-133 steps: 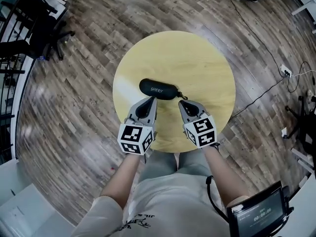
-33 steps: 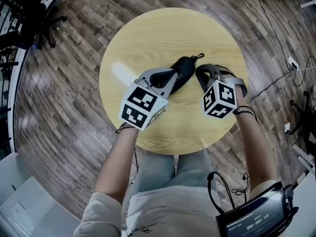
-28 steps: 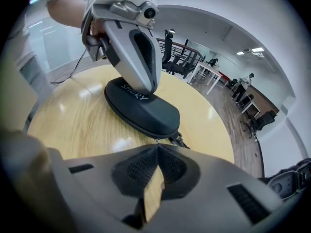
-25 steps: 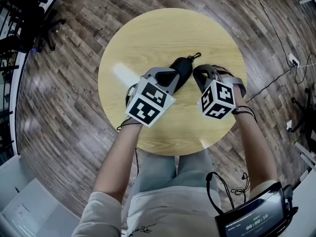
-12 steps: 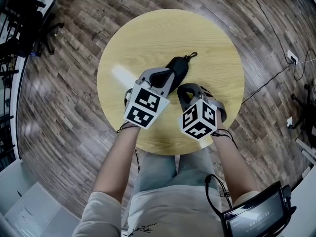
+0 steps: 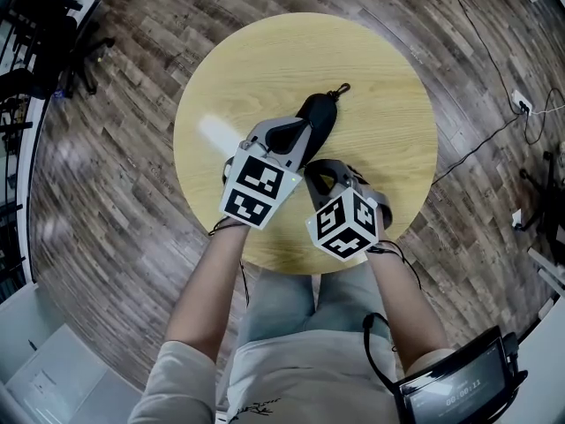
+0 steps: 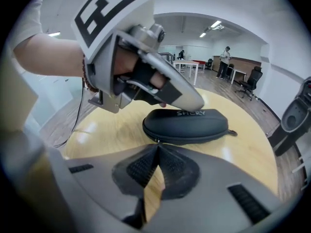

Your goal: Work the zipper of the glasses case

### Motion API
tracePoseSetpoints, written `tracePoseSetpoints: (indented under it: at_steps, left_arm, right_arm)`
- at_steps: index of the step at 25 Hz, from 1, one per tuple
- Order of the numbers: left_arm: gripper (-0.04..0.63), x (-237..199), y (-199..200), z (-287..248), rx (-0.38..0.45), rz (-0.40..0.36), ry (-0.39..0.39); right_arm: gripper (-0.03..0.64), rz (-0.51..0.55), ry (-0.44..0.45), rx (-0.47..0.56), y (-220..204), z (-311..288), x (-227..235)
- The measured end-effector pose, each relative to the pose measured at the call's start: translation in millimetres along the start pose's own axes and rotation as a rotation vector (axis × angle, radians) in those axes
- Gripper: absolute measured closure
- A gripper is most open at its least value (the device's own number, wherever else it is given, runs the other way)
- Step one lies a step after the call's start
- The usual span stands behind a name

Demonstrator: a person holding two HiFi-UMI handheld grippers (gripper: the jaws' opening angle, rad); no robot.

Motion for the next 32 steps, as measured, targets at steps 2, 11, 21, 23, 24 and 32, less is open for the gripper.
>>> tracePoseSetpoints:
  at_steps: [2,11,21,23,24,32]
  left_arm:
    - [0.588,6.0,-0.8,6.6,0.023,-0.002,0.0]
    - [0.588,42.6,16.8,-14.6,0.042,-0.02,-0.088]
    - [0.589,36.3,48.6,-69.3,-0.017,-0.018,-0.156]
    - [0.589,35.9,46.9,-69.4,-0.038,0.0,-0.161]
    - [0.589,35.8,45.8,-68.4,-0.052,0.0,-0.162]
    - [0.589,36.6,40.8,-65.8,-0.067,-0.019,-0.159]
  right_arm:
    - [0.617,0.039,0.002,-0.01,-7.5,8.0,10.5]
    - [0.617,0.196,-0.112,-0.126,-50.6,39.7,104.4]
    - [0.617,0.262,-0.097,-0.148,-51.8,39.9,135.6]
    - [0.617,0.246,-0.086,-0.14,-52.1,39.6,134.4]
    - [0.617,0.232,-0.076,-0.136,-52.3,39.5,133.2]
    - [0.617,0.131,-0.042,-0.14,-61.8,50.0,116.1]
Point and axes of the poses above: the fingertips, and each gripper's own axes: z backward along the fingers, x to its right, y out of its top, the point moved 4 cm from there along z, backward along the fingers, and after that the axes turned 7 degrees about -z, right-handed, at the moved point
